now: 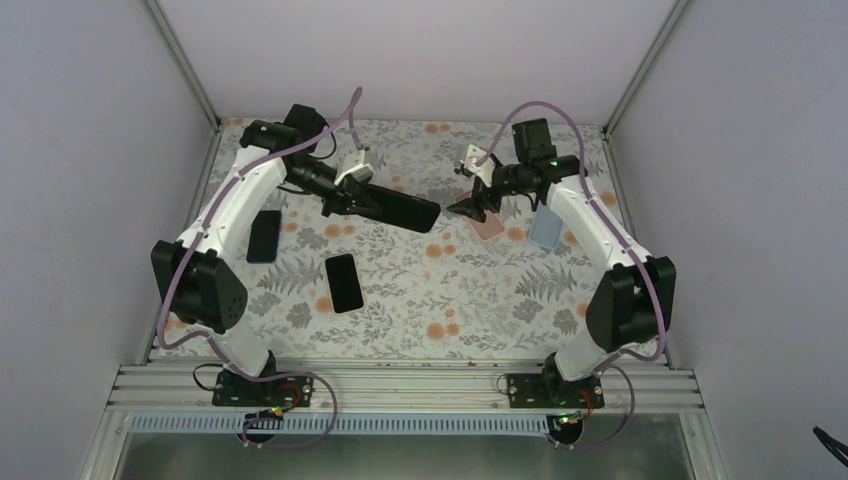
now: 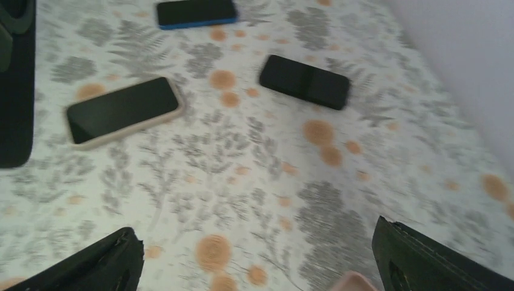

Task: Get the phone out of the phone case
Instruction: Remove the phone case from the phone.

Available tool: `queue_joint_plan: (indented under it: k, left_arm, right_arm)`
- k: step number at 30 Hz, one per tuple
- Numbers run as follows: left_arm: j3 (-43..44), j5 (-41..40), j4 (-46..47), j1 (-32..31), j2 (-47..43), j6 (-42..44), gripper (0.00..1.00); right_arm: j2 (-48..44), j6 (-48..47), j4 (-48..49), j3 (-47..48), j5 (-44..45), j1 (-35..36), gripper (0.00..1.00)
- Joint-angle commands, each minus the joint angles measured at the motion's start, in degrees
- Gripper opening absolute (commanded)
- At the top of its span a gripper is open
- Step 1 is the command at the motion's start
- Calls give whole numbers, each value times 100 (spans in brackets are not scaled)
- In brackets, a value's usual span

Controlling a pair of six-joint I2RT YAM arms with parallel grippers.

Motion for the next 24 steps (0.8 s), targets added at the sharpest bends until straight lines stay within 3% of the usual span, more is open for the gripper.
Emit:
queue_joint_plan:
  k: [1, 10, 24]
  left_arm:
    - [-177, 132, 324, -148, -181, 228, 2]
    - [-489, -70, 740, -179, -247, -33, 2]
    - [-467, -21, 950, -280, -134, -246, 2]
  right_arm:
    - [319, -414, -1001, 433, -1208, 67, 96]
    - [128, -775, -1487, 545, -1895, 70, 89]
    - [413, -619, -1402, 558, -1929, 66, 80]
